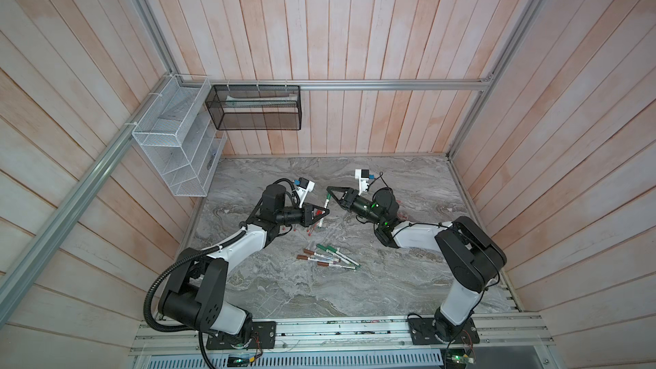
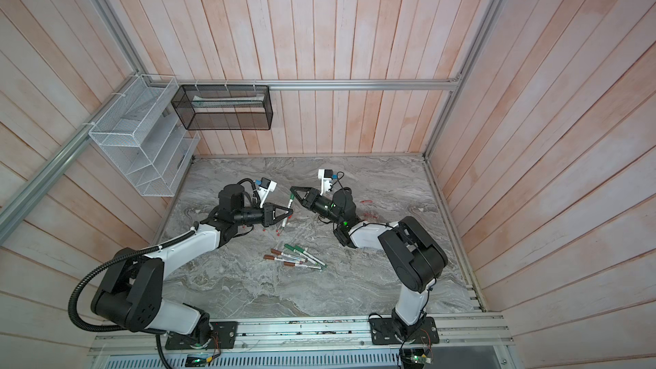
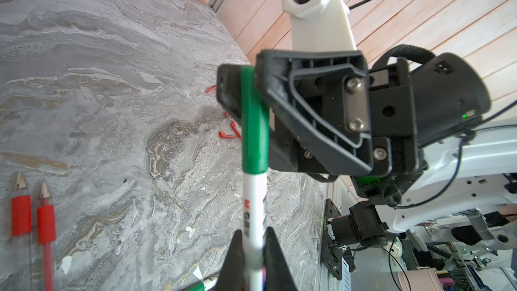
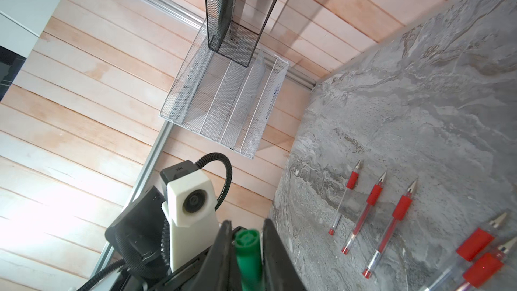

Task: Remove pen caps from pens
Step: Open the pen cap on the pen.

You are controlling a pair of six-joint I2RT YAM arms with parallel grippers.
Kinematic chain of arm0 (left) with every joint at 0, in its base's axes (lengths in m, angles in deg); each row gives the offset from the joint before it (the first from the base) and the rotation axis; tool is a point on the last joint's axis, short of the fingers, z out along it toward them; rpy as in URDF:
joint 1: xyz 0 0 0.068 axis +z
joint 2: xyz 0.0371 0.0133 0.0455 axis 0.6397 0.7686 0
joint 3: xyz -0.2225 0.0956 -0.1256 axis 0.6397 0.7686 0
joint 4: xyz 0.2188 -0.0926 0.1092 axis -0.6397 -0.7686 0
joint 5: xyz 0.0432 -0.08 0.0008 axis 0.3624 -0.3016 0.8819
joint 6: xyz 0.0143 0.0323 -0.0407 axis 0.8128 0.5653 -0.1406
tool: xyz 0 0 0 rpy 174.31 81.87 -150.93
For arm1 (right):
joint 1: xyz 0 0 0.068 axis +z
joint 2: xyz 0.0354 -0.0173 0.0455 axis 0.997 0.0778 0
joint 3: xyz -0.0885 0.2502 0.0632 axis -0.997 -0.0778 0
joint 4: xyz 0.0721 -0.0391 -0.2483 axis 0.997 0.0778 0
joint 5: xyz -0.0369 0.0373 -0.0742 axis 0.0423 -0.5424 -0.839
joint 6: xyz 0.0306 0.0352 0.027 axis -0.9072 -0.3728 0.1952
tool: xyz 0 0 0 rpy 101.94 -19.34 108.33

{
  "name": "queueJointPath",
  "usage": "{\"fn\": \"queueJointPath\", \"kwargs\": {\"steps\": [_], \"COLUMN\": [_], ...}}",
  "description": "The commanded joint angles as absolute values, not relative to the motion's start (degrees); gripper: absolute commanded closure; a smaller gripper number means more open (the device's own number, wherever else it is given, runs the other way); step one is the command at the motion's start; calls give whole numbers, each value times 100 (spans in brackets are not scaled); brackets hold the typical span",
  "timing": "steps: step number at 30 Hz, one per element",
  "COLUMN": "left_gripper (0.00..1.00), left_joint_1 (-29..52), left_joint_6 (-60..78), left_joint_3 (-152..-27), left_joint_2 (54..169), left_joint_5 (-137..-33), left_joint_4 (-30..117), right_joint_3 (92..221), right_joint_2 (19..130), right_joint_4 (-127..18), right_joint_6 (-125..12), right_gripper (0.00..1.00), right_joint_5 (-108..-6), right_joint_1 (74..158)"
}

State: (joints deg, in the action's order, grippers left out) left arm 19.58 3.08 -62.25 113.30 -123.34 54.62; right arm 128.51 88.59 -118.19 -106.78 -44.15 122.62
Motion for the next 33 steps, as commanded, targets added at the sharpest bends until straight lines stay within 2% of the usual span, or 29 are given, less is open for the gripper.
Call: {"fn": "queueJointPath", "kwargs": {"steps": [1, 4, 6, 10, 19, 27, 33], "left_gripper": [100, 100, 100, 100, 100, 100, 100], "left_joint_1": [1929, 1930, 1933, 1921, 1519, 1463, 1469], "left_joint_6": [430, 459, 473, 506, 656, 637, 334], "left_joint_3": [-6181, -6235, -6161, -6163, -5784, -5819, -6174], "left_joint_2": [11396, 11364, 11364, 11356, 11368, 11431, 11666], "left_joint_5": [-12460, -12450, -12450, -12279, -12403, -12309, -11439], "left_joint_4": [5528, 5425, 5520, 5398, 5548, 5489, 5123], "right_joint_3": [12821, 12823, 12810, 12751, 12975, 12762, 12189], "right_joint_2": [9037, 9019, 8952, 8678, 7686, 7190, 6323], "right_joint_4": [-12406, -12449, -12323, -12080, -11256, -11141, -9301], "right_joint_6": [-10935, -10948, -10836, -10802, -10435, -10405, -9595], "right_gripper": [82, 90, 100, 100, 100, 100, 100], "right_joint_5": [-4129, -4091, -4129, -4159, -4270, -4197, -4189], "right_joint_1": [12272, 12267, 12263, 11999, 10791, 10253, 10063]}}
